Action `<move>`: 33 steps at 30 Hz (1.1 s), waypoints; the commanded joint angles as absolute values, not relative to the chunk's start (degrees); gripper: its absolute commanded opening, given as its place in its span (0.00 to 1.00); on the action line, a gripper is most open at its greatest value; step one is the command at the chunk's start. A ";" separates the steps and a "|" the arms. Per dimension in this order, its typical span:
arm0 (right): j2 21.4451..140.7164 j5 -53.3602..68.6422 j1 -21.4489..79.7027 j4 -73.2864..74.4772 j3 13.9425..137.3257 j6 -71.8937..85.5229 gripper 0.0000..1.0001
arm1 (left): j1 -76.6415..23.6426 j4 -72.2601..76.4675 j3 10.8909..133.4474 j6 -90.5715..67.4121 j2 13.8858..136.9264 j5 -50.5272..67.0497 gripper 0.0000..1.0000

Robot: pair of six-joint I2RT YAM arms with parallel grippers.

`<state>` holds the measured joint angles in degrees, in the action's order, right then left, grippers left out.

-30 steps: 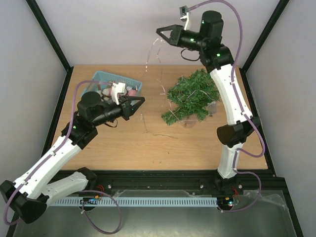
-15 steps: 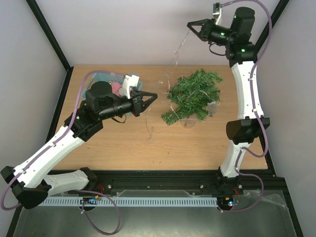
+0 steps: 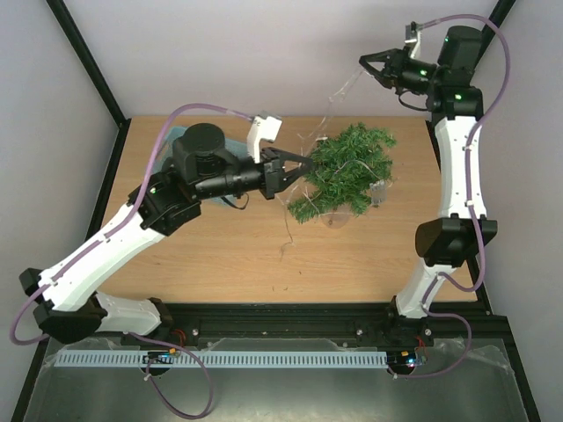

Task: Decorate the small christmas tree

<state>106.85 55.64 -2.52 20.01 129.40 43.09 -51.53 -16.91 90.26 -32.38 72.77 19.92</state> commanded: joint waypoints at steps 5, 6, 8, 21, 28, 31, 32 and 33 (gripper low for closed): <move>99.48 54.27 -8.68 18.77 118.50 41.17 0.01 | -56.25 -20.82 102.67 -33.44 80.77 27.32 0.02; 98.74 54.72 -9.23 17.94 117.16 41.36 0.01 | -56.51 -20.87 103.59 -33.87 81.67 28.04 0.02; 97.10 55.79 -10.54 16.07 113.70 42.10 0.01 | -57.19 -20.89 105.37 -34.28 83.29 29.07 0.02; 86.55 59.39 -16.43 6.45 93.12 44.32 0.01 | -61.88 -21.96 114.45 -35.62 91.20 31.47 0.02; 80.74 58.98 -17.81 6.79 84.40 42.27 0.01 | -63.67 -22.04 116.35 -36.66 92.98 32.90 0.02; 78.68 59.22 -18.48 6.63 81.96 41.98 0.01 | -63.96 -21.56 116.73 -37.46 93.76 33.99 0.02; 78.16 59.27 -18.61 6.67 81.22 41.74 0.01 | -64.10 -21.49 116.96 -37.69 94.16 34.27 0.02; 77.57 59.31 -18.73 6.88 80.68 41.55 0.01 | -64.28 -21.47 117.17 -37.79 94.54 34.29 0.02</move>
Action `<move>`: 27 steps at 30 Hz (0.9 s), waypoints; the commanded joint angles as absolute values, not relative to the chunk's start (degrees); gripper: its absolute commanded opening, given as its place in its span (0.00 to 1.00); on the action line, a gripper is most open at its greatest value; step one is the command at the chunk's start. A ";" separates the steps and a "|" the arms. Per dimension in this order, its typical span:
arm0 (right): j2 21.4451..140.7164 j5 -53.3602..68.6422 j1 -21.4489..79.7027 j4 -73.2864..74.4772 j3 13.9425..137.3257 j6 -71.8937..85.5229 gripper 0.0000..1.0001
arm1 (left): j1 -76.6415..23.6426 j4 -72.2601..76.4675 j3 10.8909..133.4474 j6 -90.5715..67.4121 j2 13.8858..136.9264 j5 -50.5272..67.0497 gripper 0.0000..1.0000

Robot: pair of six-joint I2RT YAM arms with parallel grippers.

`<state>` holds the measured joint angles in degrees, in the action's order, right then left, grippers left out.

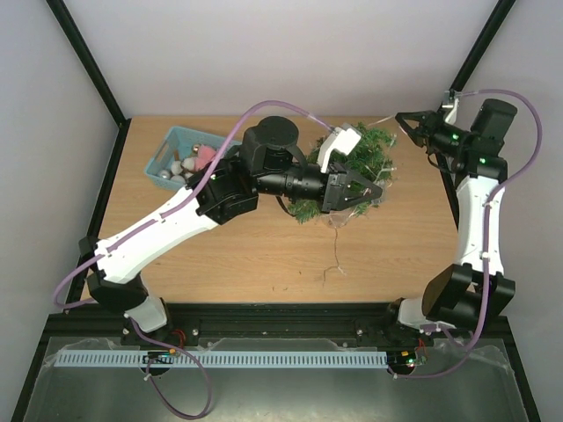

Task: Decorate the small christmas tree

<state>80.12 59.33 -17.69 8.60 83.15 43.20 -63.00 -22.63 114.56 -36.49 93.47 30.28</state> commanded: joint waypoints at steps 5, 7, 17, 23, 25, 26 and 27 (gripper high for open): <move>75.18 59.38 -19.44 7.69 77.88 40.32 0.01 | -65.14 -20.53 117.96 -38.68 96.81 35.80 0.02; 74.62 59.38 -19.81 8.08 77.14 39.85 0.01 | -65.52 -20.00 118.65 -39.22 98.12 36.57 0.02; 71.55 58.53 -20.54 11.74 73.81 36.70 0.01 | -68.82 -20.18 123.33 -40.58 103.72 38.45 0.02; 68.22 57.91 -20.57 11.59 68.64 35.50 0.01 | -71.43 -22.48 122.24 -39.96 102.74 36.06 0.02; 67.05 57.84 -20.57 10.46 66.45 36.09 0.01 | -72.31 -22.42 120.05 -40.06 101.20 34.71 0.02; 66.59 57.84 -20.57 10.18 65.58 36.16 0.01 | -72.66 -22.23 118.86 -40.22 100.18 34.06 0.02; 66.28 57.90 -20.57 9.93 64.85 36.13 0.01 | -72.96 -22.04 117.47 -40.39 99.15 33.40 0.02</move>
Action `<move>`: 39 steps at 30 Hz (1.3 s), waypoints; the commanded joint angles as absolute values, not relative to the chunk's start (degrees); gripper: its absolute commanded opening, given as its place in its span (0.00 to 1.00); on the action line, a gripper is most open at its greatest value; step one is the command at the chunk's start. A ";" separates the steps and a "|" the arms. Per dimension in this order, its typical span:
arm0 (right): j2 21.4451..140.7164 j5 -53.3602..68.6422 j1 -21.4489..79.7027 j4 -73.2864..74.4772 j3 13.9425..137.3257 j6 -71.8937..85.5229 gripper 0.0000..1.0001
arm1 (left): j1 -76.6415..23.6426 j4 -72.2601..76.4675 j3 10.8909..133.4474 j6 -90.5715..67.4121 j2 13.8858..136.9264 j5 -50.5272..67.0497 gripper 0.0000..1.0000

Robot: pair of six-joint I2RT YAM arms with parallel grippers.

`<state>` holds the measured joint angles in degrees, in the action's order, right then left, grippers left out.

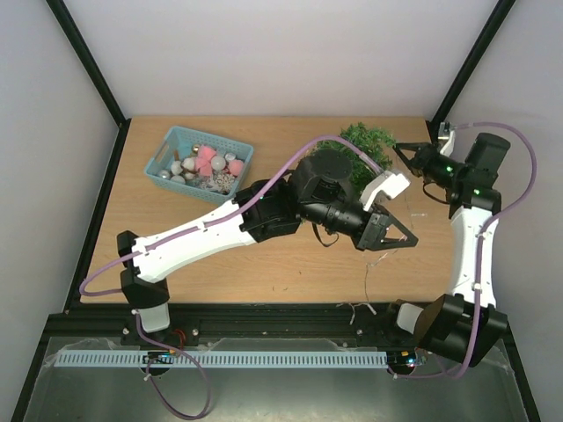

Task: Decorate the small christmas tree

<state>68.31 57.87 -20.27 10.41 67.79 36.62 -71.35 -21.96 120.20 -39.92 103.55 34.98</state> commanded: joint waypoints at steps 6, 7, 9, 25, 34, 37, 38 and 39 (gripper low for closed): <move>63.41 58.86 -20.32 8.25 62.15 38.55 0.03 | -74.21 -20.67 109.66 -41.51 92.52 29.46 0.02; 63.04 59.15 -20.24 7.88 61.95 39.03 0.06 | -74.25 -20.24 108.41 -41.86 91.37 29.03 0.02; 62.43 59.77 -19.99 7.37 61.79 39.68 0.10 | -74.26 -19.57 105.57 -42.36 89.16 27.90 0.02; 57.99 61.78 -18.78 5.55 61.52 44.80 0.49 | -72.67 -24.54 101.09 -42.73 78.19 19.47 0.02; 56.90 61.72 -18.33 4.46 62.71 46.88 0.55 | -66.67 -28.11 101.97 -42.65 73.43 18.21 0.02; 56.33 60.99 -18.35 4.31 64.39 47.96 0.56 | -62.70 -28.83 102.49 -42.55 72.95 20.51 0.02; 56.07 60.90 -18.36 4.36 64.99 48.41 0.56 | -61.40 -29.05 102.74 -42.56 73.02 21.47 0.02; 55.81 60.57 -18.37 5.05 65.68 48.55 0.56 | -59.98 -29.09 102.89 -42.47 73.08 22.44 0.02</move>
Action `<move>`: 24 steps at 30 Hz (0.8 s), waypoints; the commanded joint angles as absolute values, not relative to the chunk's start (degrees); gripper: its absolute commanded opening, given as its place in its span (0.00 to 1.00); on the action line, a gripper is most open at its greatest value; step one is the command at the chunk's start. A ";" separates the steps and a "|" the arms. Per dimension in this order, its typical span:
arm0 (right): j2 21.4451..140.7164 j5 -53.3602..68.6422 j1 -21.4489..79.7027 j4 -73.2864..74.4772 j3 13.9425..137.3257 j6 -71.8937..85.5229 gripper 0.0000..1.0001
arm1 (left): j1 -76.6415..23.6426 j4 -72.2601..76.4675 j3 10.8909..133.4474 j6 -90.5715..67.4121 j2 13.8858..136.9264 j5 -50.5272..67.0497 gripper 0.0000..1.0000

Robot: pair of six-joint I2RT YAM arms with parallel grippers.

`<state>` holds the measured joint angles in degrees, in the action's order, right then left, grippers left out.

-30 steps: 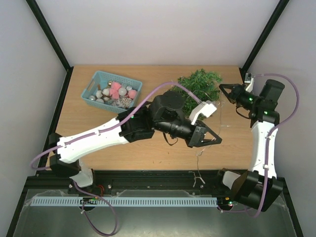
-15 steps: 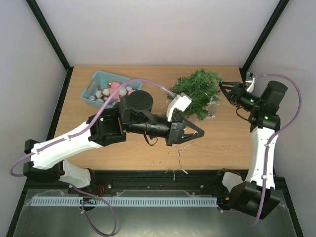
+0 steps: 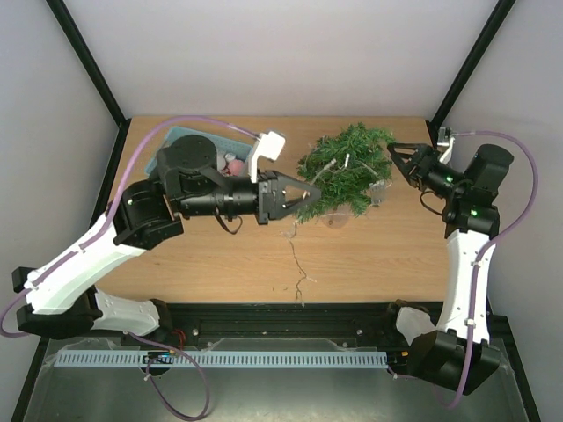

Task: Decorate the small christmas tree

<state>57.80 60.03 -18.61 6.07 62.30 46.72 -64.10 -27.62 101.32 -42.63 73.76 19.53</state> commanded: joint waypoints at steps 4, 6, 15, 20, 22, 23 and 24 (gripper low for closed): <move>54.04 53.73 -17.18 17.72 69.82 42.34 0.56 | -53.24 -29.39 103.09 -42.31 73.61 27.59 0.02; 52.08 48.14 -14.55 24.21 71.99 38.16 0.56 | -49.51 -29.19 102.70 -42.36 73.65 30.12 0.02; 45.54 45.55 -6.51 30.36 72.16 36.68 0.55 | -38.25 -25.06 100.00 -44.07 73.22 38.84 0.02; 46.89 47.45 0.71 34.13 72.43 31.14 0.53 | -34.46 -20.38 97.91 -46.50 73.76 42.35 0.02; 47.75 46.23 4.89 36.90 74.13 27.36 0.53 | -33.50 -19.05 97.66 -47.26 74.25 43.06 0.02; 47.84 44.86 7.16 37.58 74.22 26.47 0.53 | -33.15 -18.33 97.65 -47.55 74.51 43.40 0.02; 47.71 43.16 9.76 37.62 73.73 25.95 0.53 | -32.87 -17.84 97.67 -47.77 74.79 43.69 0.02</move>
<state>47.09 45.63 3.22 32.25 72.23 32.12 -34.15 -22.90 97.95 -45.52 74.13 39.64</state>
